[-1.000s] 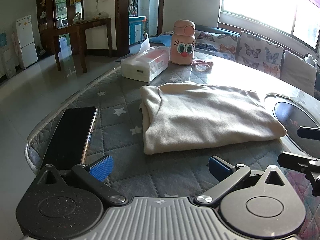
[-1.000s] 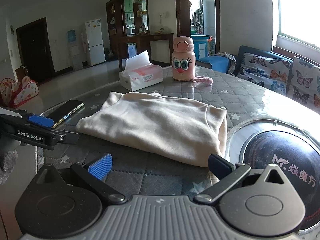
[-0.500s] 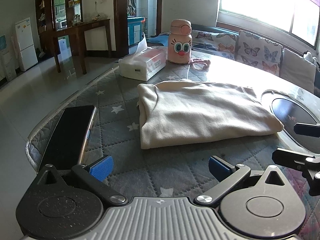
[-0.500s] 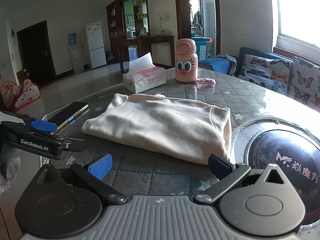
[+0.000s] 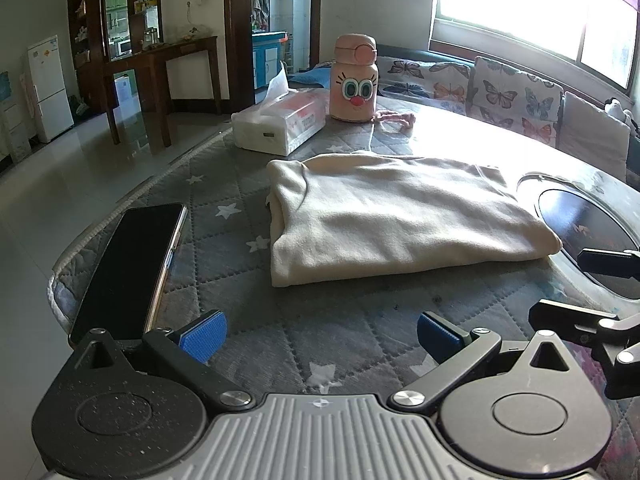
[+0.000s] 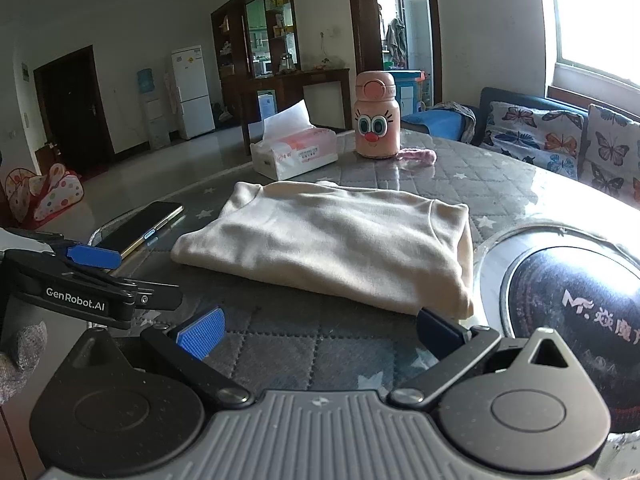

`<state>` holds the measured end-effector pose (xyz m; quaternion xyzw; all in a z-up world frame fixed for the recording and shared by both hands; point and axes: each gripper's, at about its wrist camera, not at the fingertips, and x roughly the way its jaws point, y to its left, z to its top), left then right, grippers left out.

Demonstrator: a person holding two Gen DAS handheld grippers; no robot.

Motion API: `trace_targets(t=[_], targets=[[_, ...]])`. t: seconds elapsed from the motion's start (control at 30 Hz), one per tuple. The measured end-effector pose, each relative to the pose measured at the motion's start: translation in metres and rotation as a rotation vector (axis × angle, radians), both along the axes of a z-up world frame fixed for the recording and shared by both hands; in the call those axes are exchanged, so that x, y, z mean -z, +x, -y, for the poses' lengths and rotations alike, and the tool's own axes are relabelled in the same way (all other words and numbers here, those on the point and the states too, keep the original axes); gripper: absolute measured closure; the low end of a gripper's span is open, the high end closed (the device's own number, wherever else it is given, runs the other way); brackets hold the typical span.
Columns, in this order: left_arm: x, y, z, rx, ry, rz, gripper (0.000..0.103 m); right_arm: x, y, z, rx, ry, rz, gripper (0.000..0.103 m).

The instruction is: Fold clothes

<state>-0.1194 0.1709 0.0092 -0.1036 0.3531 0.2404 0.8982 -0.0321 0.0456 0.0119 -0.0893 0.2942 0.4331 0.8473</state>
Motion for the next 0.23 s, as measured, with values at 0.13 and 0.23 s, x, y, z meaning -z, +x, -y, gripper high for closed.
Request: trace_targets(t=[0.13, 0.23], targets=[[0.0008, -0.0005, 0.0006, -0.001, 0.000, 0.001, 0.000, 0.0012, -0.0010, 0.0010, 0.002, 0.002, -0.005, 0.000], [0.0013, -0.0003, 0.0011, 0.004, -0.003, 0.001, 0.000, 0.0020, -0.0010, 0.0013, 0.005, 0.003, -0.009, 0.000]])
